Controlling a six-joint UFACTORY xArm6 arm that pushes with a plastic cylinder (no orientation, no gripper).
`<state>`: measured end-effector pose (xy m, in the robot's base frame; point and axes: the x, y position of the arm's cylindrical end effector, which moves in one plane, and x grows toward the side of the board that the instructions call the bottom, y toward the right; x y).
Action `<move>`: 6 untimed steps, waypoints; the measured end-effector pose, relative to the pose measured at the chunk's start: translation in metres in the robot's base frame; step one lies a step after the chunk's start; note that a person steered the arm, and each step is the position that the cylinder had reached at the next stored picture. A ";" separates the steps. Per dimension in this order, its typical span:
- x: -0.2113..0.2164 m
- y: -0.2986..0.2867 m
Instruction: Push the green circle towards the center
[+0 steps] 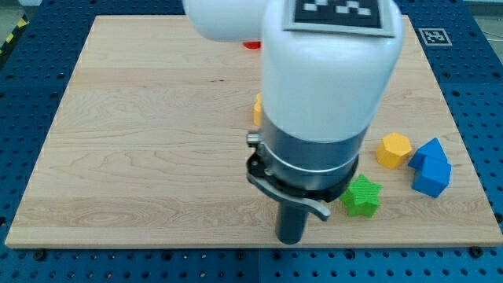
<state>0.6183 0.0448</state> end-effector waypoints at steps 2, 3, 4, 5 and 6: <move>-0.006 0.051; -0.007 0.067; -0.018 0.067; -0.035 0.067; -0.052 0.067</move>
